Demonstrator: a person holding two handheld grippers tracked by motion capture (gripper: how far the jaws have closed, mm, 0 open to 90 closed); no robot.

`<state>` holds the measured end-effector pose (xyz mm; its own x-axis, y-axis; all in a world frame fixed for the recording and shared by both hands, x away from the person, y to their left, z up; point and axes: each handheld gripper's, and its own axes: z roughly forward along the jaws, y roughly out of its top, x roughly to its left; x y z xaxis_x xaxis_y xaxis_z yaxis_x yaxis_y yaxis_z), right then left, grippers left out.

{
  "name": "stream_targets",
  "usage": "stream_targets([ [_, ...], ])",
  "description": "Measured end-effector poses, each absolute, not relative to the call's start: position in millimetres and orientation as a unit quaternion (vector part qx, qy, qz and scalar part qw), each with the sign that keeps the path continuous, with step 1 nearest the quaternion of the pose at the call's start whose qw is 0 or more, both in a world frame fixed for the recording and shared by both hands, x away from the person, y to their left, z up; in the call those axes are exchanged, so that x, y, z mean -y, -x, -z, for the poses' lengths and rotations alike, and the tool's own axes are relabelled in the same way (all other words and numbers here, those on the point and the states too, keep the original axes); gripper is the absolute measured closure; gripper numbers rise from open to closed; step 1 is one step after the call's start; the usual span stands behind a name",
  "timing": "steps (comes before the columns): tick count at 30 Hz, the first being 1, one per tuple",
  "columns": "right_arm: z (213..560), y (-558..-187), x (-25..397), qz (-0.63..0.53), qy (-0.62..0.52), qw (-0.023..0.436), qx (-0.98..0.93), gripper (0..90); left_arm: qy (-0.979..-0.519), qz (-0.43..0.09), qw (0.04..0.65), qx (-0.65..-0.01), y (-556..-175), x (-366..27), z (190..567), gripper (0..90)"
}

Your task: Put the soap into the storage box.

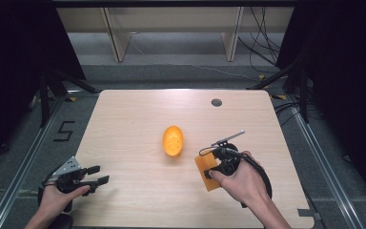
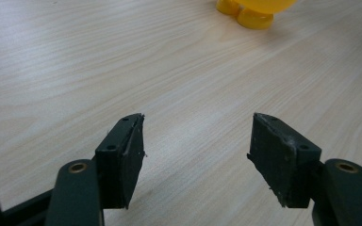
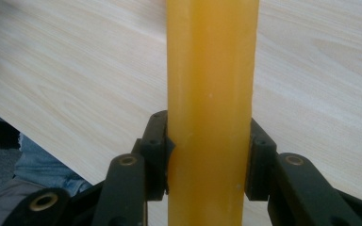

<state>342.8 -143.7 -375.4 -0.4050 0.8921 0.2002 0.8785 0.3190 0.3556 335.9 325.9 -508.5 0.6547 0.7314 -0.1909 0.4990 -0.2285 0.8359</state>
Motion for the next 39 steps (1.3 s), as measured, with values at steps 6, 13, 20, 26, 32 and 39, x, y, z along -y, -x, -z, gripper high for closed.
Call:
stream_targets([
  [6,370.4,-348.7,136.5,-0.21,-0.551,0.015,-0.807,61.6,-0.776,-0.124,0.475,-0.395,-336.2,-326.6,508.5,35.2],
  [13,366.3,-356.4,128.9,-0.212,-0.566,0.017,-0.797,61.5,-0.775,-0.124,0.477,-0.394,-336.1,-326.7,508.2,35.3],
  [20,364.9,-367.5,121.0,-0.213,-0.57,0.013,-0.794,61.5,-0.774,-0.124,0.48,-0.394,-336.0,-326.5,508.1,35.3],
  [26,364.0,-378.5,116.7,-0.214,-0.574,0.012,-0.791,61.5,-0.775,-0.124,0.479,-0.394,-335.9,-326.4,507.8,35.3],
  [32,362.5,-391.3,110.0,-0.207,-0.583,0.009,-0.786,61.6,-0.775,-0.124,0.479,-0.394,-336.1,-326.4,507.9,35.3],
  [39,362.0,-402.4,102.3,-0.2,-0.595,0.001,-0.778,61.5,-0.773,-0.124,0.481,-0.395,-335.9,-325.8,508.0,35.3],
])
